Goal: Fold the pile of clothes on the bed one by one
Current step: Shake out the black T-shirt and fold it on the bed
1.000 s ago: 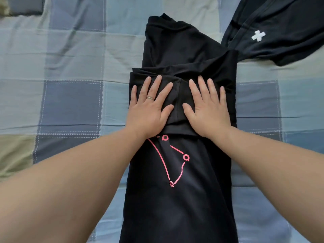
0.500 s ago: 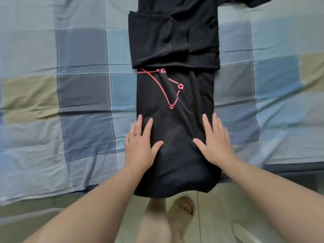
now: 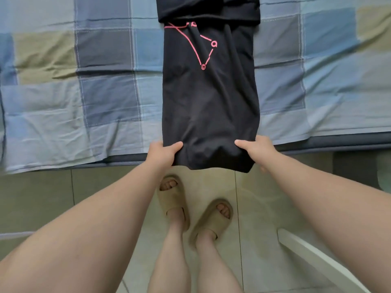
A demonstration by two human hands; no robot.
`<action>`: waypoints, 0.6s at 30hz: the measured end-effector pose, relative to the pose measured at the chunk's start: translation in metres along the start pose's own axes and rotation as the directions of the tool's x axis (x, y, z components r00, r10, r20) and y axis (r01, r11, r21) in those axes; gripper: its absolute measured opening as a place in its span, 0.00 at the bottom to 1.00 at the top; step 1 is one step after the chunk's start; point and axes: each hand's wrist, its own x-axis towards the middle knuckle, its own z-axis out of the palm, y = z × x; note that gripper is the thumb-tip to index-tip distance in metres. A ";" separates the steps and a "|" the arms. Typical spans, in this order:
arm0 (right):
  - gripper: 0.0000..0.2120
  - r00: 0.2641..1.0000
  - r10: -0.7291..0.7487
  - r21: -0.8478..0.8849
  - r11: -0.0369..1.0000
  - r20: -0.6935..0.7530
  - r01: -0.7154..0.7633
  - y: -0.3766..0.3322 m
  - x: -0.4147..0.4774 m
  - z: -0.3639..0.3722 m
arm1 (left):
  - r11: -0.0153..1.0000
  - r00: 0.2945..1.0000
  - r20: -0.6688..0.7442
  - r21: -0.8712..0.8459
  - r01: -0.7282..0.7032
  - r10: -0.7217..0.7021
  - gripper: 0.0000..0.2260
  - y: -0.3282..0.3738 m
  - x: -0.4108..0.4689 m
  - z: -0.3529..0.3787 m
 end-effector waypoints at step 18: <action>0.12 0.975 0.211 0.300 0.927 0.073 -0.224 0.018 -0.258 -0.050 | 0.953 0.972 0.058 0.220 0.208 -0.226 0.14 0.020 -0.231 -0.080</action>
